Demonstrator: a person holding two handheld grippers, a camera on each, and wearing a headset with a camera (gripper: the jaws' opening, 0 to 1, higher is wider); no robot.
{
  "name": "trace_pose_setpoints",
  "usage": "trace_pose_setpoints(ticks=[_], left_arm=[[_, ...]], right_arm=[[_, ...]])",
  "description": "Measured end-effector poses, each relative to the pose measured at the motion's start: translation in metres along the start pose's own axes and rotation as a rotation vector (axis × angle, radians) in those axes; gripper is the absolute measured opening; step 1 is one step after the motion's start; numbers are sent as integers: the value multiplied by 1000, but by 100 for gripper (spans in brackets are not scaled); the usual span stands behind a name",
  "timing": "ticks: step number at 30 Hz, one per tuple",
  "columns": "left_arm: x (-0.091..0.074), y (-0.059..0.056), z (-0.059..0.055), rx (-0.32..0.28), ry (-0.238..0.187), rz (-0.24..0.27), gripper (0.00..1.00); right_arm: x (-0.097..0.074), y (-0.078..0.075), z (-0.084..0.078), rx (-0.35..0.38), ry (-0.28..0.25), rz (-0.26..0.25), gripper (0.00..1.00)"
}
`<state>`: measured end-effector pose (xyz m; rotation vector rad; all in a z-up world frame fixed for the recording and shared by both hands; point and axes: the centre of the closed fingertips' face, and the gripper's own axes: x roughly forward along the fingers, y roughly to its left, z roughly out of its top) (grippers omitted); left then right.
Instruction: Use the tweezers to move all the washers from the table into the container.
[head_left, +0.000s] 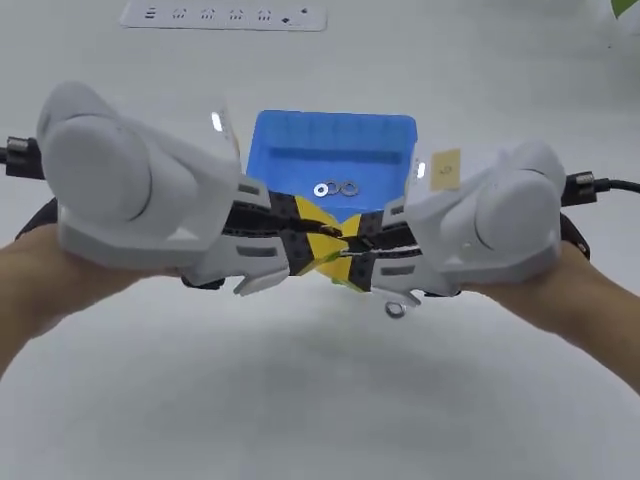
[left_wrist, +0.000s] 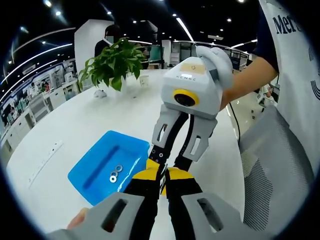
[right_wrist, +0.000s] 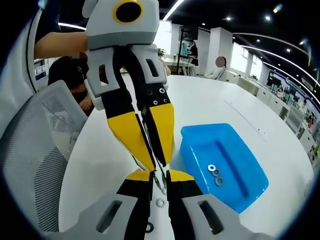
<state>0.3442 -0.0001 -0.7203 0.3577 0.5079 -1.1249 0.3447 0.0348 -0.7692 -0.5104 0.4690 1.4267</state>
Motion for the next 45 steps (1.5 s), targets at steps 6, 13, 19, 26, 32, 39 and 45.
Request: trace_pose_setpoints(ticks=[6,13,19,26,32,39,45], left_arm=[[2,0,-2,-5,4,-5,8],[4,1,-3,-9,0,-6,8],[4,2,-2,-10,0,-5,8],[6,2,-1,4,-3,-3,8],[6,3,1,5,-11,-3,8],[7,2,1,-4,-11,-8,8],[8,2,0,0,-11,-12,8]], right_arm=[[2,0,-3,4,4,4,11],[2,-1,-4,8,4,4,11],[2,-2,-4,12,1,2,12],[1,-3,-5,5,6,-4,12],[1,-5,-4,-10,4,-12,12],[1,-4,-5,-14,13,-7,12],[1,-5,-6,-7,10,-12,12]])
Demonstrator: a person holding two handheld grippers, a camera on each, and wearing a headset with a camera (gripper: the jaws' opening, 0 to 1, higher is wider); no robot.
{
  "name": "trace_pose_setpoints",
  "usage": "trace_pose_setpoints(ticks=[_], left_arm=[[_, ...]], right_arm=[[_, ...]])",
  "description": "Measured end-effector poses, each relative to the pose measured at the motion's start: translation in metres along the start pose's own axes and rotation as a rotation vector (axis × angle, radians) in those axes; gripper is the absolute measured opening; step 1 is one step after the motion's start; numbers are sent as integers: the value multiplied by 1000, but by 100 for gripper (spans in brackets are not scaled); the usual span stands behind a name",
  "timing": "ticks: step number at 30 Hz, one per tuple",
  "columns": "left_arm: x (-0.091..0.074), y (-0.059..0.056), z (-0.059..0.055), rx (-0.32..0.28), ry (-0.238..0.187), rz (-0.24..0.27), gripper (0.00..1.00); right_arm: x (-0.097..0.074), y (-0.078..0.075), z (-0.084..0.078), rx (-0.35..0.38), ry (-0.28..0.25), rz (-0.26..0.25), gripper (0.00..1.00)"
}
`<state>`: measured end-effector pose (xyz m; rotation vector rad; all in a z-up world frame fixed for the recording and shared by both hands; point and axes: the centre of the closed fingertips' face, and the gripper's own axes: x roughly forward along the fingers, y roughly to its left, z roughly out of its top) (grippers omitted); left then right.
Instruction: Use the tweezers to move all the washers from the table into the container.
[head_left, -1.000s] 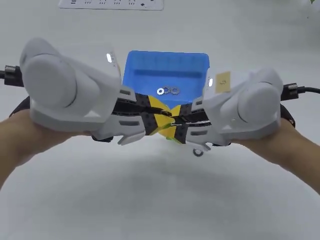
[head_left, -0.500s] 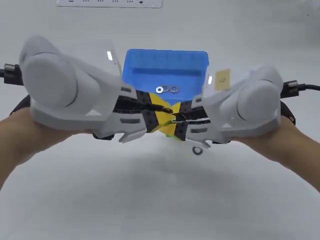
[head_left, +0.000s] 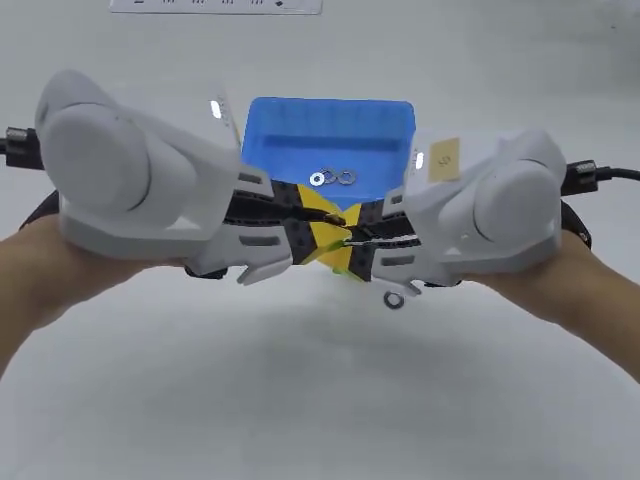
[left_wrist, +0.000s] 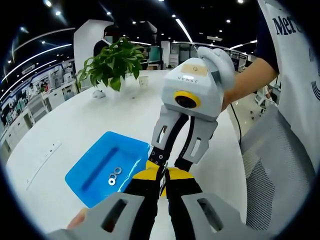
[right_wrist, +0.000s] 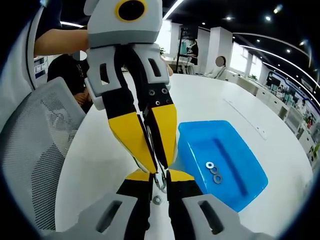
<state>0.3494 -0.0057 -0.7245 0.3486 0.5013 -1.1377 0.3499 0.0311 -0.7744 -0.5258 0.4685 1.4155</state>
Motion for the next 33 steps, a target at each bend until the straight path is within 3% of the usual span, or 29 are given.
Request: trace_pose_setpoints(ticks=[33], left_arm=[[1,0,-4,-10,16,-14,8]], right_arm=[[5,1,-2,1,-1,-3,11]])
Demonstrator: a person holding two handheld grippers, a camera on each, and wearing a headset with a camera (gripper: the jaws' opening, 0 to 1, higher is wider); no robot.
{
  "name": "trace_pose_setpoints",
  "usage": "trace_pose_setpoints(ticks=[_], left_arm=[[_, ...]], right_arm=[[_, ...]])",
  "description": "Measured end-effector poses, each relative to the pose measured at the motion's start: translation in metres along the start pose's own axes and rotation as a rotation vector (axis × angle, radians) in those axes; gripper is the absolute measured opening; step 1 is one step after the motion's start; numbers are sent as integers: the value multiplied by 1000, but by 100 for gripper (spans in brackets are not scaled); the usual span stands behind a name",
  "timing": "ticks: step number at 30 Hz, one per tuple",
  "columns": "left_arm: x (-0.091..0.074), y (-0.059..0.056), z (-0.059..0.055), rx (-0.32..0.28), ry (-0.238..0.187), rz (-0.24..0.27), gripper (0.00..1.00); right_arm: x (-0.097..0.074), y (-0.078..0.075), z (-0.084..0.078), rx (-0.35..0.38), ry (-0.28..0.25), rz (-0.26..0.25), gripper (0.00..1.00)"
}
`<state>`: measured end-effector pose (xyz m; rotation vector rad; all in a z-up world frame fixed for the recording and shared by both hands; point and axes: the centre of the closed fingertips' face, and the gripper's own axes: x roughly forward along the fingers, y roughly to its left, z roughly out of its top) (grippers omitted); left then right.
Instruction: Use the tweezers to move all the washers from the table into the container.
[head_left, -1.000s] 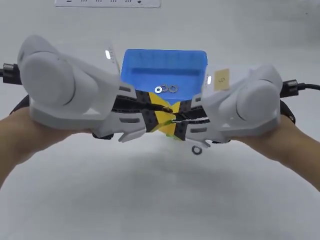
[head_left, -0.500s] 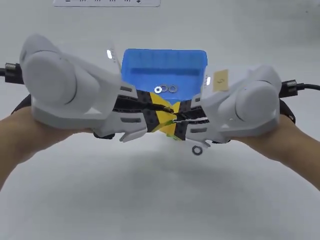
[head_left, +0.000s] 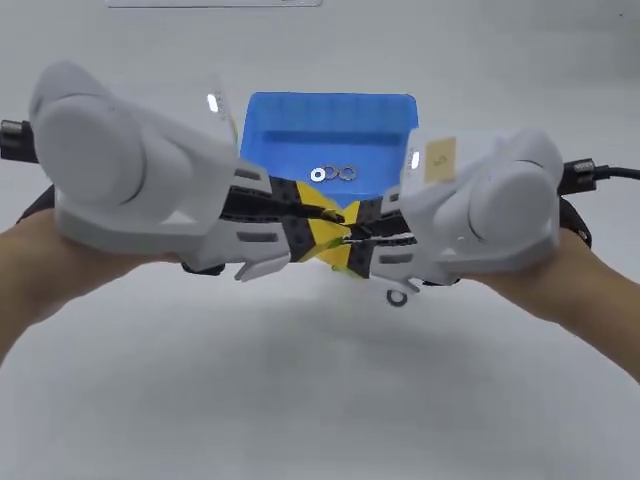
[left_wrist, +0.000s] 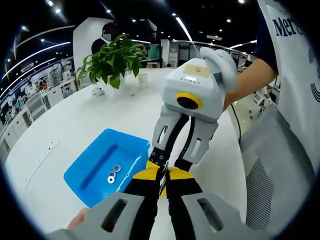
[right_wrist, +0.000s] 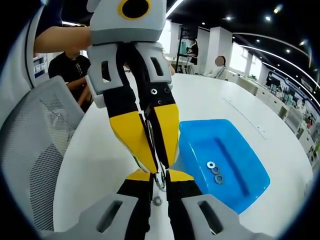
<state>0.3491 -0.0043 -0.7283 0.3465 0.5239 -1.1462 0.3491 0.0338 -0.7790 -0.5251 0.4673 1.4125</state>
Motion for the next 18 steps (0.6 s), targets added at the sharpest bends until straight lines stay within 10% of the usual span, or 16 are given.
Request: trace_pose_setpoints(ticks=[18], left_arm=[[-20,-15,10,24,-6,5,8]], right_arm=[[-10,16,19,-33,2,6,11]])
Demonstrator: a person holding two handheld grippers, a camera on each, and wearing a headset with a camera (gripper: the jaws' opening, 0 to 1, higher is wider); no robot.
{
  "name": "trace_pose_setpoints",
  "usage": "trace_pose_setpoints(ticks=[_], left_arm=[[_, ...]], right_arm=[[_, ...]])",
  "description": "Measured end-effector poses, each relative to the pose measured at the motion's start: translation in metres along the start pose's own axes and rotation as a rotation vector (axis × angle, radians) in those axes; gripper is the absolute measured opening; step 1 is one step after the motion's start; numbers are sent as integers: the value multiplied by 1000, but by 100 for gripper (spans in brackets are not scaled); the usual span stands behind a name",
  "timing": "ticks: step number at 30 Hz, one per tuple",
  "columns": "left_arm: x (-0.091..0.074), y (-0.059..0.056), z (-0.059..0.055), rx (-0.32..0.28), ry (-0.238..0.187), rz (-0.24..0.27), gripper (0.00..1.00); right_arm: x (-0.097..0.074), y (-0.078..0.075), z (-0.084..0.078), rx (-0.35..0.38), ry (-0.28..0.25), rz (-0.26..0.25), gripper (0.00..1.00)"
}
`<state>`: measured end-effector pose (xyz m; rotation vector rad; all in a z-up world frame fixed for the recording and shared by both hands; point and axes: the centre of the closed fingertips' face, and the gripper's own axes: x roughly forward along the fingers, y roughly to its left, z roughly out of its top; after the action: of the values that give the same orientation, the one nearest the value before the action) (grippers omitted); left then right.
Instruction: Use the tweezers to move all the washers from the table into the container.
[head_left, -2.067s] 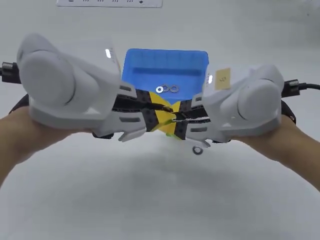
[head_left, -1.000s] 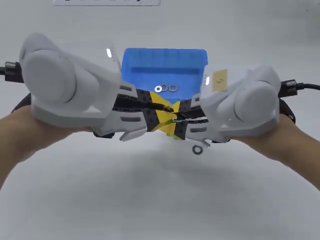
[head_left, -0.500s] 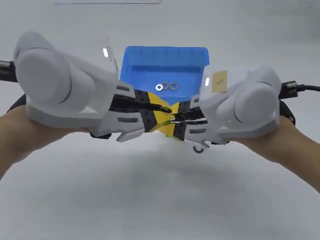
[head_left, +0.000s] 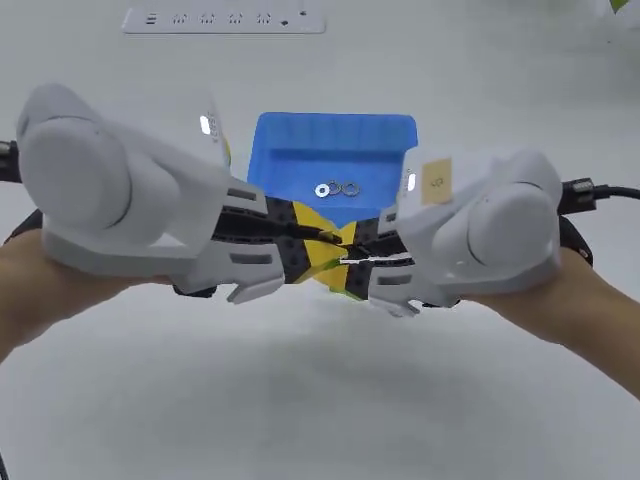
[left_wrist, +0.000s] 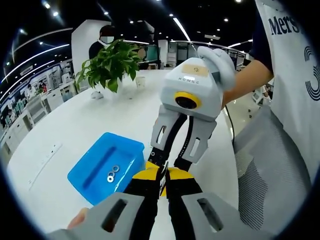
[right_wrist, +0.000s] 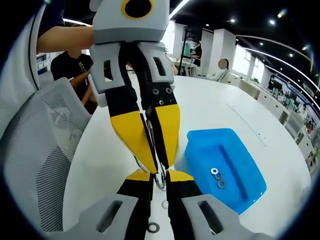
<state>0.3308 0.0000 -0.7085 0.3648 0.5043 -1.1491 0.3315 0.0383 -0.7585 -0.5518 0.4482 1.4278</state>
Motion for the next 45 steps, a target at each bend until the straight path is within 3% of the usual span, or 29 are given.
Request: trace_pose_setpoints(ticks=[15,27,33,38,45], left_arm=[[-19,-5,20,45,-24,21,8],[-31,-1,38,92,-46,30,8],[-36,7,45,120,-51,33,8],[-37,15,51,172,-31,23,8],[-35,30,60,190,-45,19,8]], right_arm=[[-16,2,23,-59,-3,-24,11],[-27,-5,41,-110,-4,-58,11],[-29,-15,50,-120,-20,-77,11],[-30,-24,56,-121,-34,-95,11],[-34,-42,61,-129,-37,-121,11]])
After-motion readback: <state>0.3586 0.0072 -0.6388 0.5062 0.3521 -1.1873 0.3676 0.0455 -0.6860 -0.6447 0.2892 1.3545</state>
